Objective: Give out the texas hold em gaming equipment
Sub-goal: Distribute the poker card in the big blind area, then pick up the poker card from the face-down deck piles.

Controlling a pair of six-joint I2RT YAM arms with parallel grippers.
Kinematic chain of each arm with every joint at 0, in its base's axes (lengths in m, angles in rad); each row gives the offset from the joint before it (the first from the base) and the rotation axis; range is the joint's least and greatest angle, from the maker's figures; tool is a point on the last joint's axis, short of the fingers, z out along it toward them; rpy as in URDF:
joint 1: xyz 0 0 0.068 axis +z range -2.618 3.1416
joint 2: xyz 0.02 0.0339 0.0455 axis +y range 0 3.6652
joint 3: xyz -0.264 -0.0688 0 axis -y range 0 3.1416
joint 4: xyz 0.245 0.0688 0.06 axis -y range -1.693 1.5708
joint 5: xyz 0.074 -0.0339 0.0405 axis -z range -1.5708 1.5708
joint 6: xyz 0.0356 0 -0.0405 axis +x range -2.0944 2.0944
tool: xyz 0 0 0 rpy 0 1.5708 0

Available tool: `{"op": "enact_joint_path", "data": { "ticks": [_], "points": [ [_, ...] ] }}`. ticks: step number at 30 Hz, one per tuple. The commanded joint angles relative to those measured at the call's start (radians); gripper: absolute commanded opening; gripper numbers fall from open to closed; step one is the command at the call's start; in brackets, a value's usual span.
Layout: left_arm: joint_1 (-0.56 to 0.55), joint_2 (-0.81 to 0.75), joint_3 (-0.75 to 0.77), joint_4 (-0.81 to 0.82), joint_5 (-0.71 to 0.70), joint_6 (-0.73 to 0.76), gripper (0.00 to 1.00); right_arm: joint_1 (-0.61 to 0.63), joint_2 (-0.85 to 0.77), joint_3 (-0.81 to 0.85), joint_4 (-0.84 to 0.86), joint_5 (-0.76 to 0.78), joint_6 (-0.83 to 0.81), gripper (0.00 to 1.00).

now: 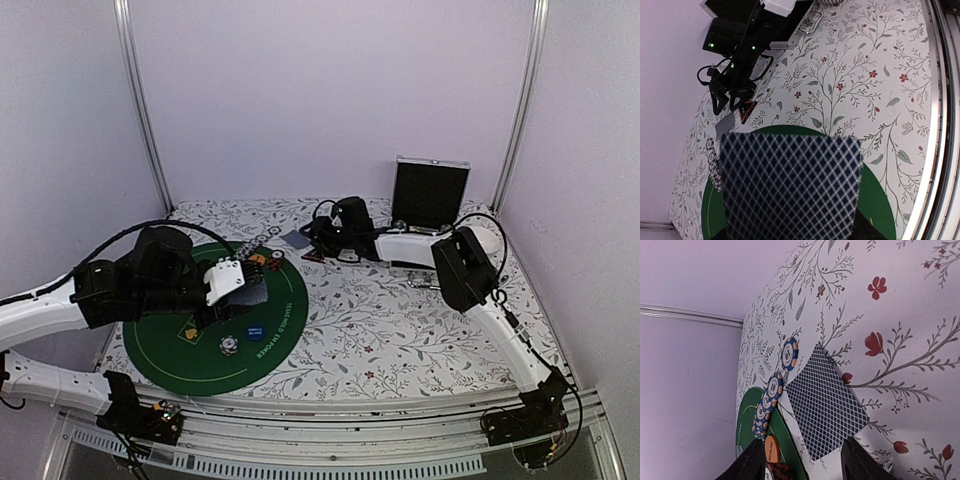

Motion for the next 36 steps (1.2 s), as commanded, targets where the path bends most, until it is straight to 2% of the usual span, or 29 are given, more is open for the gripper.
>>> {"op": "enact_joint_path", "data": {
  "ticks": [1,4,7,9,13,20,23,26,36],
  "points": [
    [0.013,0.01,0.006,0.011,0.015,-0.003,0.48,0.014,-0.15,-0.044,-0.061,0.054,-0.161,0.6],
    [0.013,0.012,0.006,0.01,0.014,-0.004,0.48,0.016,-0.253,-0.175,-0.029,0.062,-0.2,0.73],
    [0.015,0.013,0.009,0.009,0.014,-0.005,0.48,0.022,-0.373,-0.298,0.034,0.045,-0.266,0.75],
    [0.015,0.013,0.009,0.007,0.015,-0.004,0.48,0.033,-0.48,-0.354,0.039,0.012,-0.383,0.76],
    [0.015,0.016,0.01,0.007,0.015,-0.001,0.48,0.043,-0.642,-0.479,0.015,-0.203,-0.642,0.77],
    [0.016,0.032,0.025,0.009,0.018,0.003,0.48,0.106,-0.888,-0.751,0.042,-0.523,-0.824,0.77],
    [0.016,0.041,0.034,0.009,0.014,0.007,0.48,0.157,-0.916,-0.784,0.036,-0.561,-0.849,0.78],
    [0.016,0.049,0.037,0.011,0.017,0.007,0.48,0.195,-0.913,-0.785,0.038,-0.525,-0.844,0.82],
    [0.017,0.061,0.052,0.015,0.022,0.004,0.48,0.255,-0.811,-0.748,0.051,-0.522,-0.827,0.86]
  ]
}}
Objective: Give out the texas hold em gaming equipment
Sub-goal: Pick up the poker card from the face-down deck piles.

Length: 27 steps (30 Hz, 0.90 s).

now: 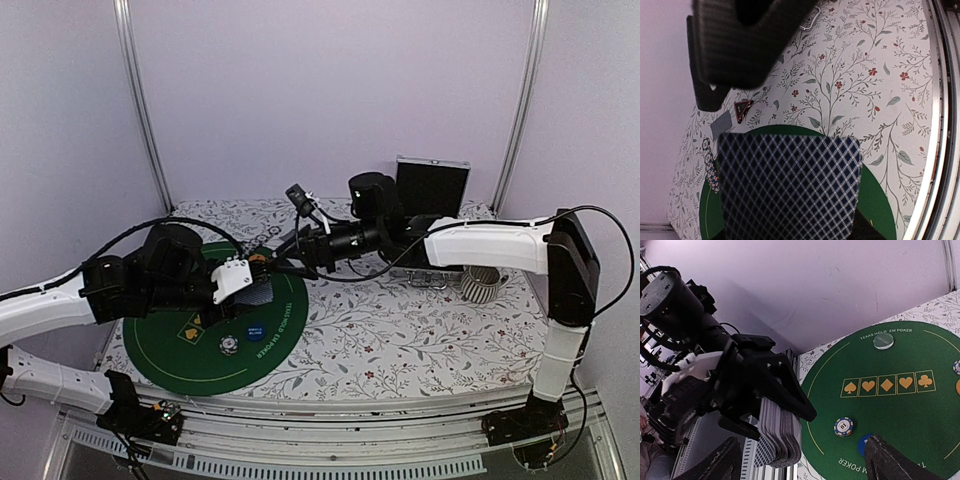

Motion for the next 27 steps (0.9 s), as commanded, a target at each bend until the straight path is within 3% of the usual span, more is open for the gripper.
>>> {"op": "enact_joint_path", "data": {
  "ticks": [1,15,27],
  "points": [
    [0.011,0.001,0.026,0.015,0.011,0.001,0.47,0.019,0.053,0.024,0.009,-0.027,-0.006,0.86],
    [0.011,-0.01,0.037,0.02,0.014,-0.007,0.47,0.046,0.121,0.098,-0.005,0.052,0.004,0.85],
    [0.01,-0.007,0.03,0.028,0.0,-0.005,0.47,0.045,0.069,0.112,-0.13,0.183,-0.056,0.75]
  ]
}}
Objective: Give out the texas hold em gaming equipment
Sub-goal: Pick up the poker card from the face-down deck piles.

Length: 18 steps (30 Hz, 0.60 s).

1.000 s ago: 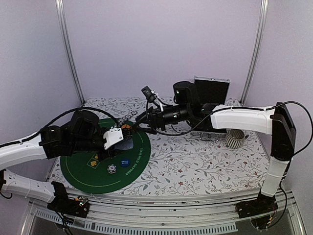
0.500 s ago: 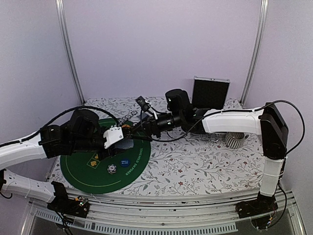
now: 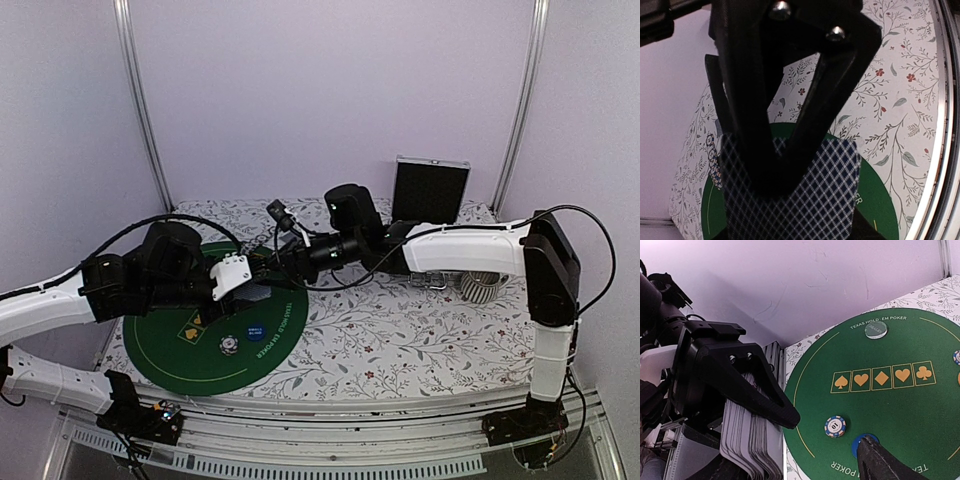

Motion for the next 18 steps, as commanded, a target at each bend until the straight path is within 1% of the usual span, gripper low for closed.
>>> {"op": "enact_joint_path", "data": {
  "ticks": [1,4,11,18],
  "points": [
    [0.006,-0.007,0.021,0.03,0.009,-0.001,0.47,-0.004,-0.051,0.024,-0.09,0.091,-0.042,0.75],
    [0.006,-0.009,0.019,0.029,0.007,-0.001,0.47,-0.005,-0.071,0.019,-0.119,0.124,-0.056,0.74],
    [0.006,-0.006,0.013,0.03,0.004,-0.003,0.47,-0.005,-0.091,0.029,-0.149,0.119,-0.066,0.71],
    [0.007,0.003,0.012,0.033,-0.001,0.0,0.47,-0.004,-0.108,0.038,-0.154,0.033,-0.056,0.67]
  ]
}}
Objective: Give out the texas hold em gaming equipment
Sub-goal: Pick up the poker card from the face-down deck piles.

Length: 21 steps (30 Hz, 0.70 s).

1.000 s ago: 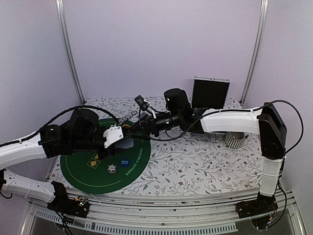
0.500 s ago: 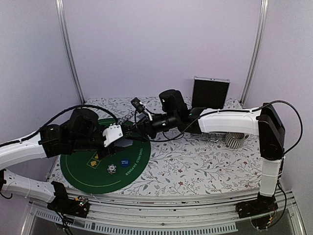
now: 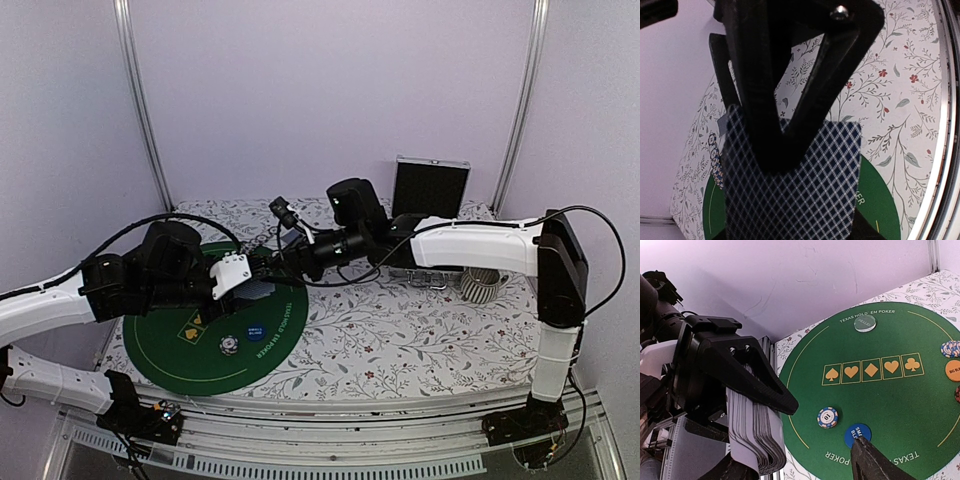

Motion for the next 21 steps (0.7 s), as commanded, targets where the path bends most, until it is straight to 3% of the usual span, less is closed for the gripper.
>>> {"op": "enact_joint_path", "data": {
  "ticks": [1,6,10,13,18,21],
  "points": [
    [0.006,0.003,0.008,0.028,0.008,0.001,0.47,-0.005,-0.071,0.018,-0.023,-0.024,-0.006,0.66],
    [0.007,0.006,0.003,0.031,0.009,0.006,0.47,-0.005,-0.1,0.015,-0.024,-0.069,0.006,0.66],
    [0.008,0.005,0.006,0.031,0.016,0.006,0.47,-0.005,-0.106,0.01,-0.03,-0.074,0.022,0.57],
    [0.009,0.004,0.006,0.031,0.014,0.01,0.47,-0.005,-0.098,0.003,-0.036,-0.061,0.029,0.56],
    [0.011,0.006,0.01,0.033,0.016,0.012,0.47,-0.003,-0.076,0.015,-0.037,-0.079,0.047,0.47],
    [0.01,0.005,0.007,0.033,0.018,0.012,0.47,-0.003,-0.066,0.016,-0.035,-0.09,0.055,0.33]
  ]
}}
